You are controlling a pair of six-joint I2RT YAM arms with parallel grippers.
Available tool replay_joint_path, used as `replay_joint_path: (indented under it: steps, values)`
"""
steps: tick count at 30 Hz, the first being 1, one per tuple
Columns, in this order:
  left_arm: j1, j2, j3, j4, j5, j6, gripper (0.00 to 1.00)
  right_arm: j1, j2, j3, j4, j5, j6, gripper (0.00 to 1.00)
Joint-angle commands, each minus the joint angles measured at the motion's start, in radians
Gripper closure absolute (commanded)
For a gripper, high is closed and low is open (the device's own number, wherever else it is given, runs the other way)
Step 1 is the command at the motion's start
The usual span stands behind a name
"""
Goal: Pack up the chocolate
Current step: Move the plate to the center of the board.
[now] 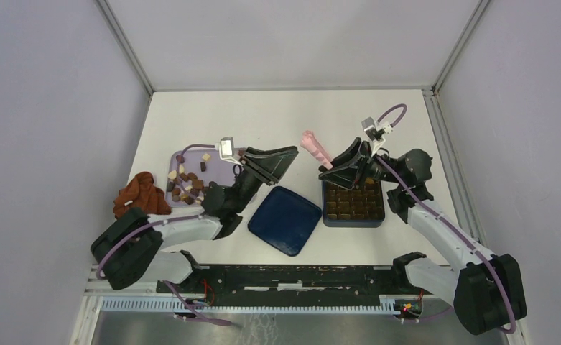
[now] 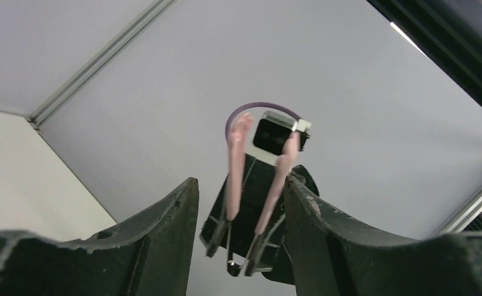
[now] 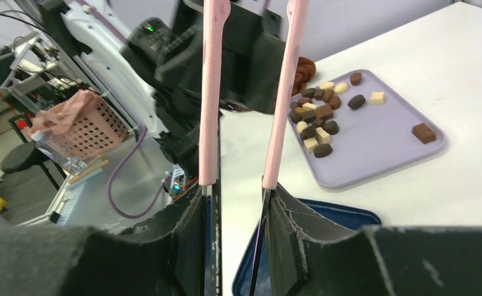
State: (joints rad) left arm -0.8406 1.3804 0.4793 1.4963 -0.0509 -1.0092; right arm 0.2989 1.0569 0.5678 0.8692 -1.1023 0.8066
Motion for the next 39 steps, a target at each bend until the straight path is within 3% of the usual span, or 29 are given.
replay_joint_path:
  steps: [1,4,6,9,13,17,20,24,26,29,31,39]
  values:
    - [0.034,-0.228,-0.034,-0.356,0.01,0.167,0.4,-0.002,-0.036,0.124,-0.385,0.029,-0.368,0.61]
    - [0.042,-0.436,0.071,-1.043,-0.039,0.341,0.35,-0.003,-0.035,0.213,-0.686,0.098,-0.662,0.61]
    - [0.042,-0.546,0.156,-1.407,-0.144,0.421,0.29,-0.001,-0.027,0.249,-0.787,0.139,-0.788,0.61]
    - [0.044,-0.664,0.197,-1.746,-0.267,0.465,0.17,0.007,0.005,0.301,-0.935,0.211,-0.948,0.61]
    - [0.049,-0.727,0.269,-1.969,-0.299,0.473,0.11,0.06,0.09,0.391,-1.101,0.371,-1.122,0.61]
    - [0.056,-0.622,0.365,-2.08,-0.308,0.492,0.13,0.138,0.195,0.485,-1.202,0.54,-1.223,0.6]
    - [0.109,-0.517,0.375,-2.07,-0.262,0.495,0.17,0.179,0.267,0.545,-1.25,0.621,-1.251,0.6]
    - [0.339,-0.4,0.313,-1.904,0.027,0.5,0.33,0.184,0.329,0.573,-1.26,0.637,-1.243,0.6]
    - [0.422,-0.317,0.31,-1.845,0.104,0.504,0.4,0.184,0.356,0.58,-1.261,0.618,-1.236,0.6]
    - [0.467,-0.193,0.348,-1.789,0.122,0.514,0.48,0.184,0.39,0.595,-1.274,0.586,-1.23,0.6]
    - [0.471,-0.101,0.387,-1.782,0.089,0.532,0.6,0.183,0.408,0.603,-1.283,0.562,-1.228,0.6]
    - [0.482,0.205,0.494,-1.777,0.023,0.581,0.82,0.184,0.407,0.574,-1.274,0.525,-1.219,0.6]
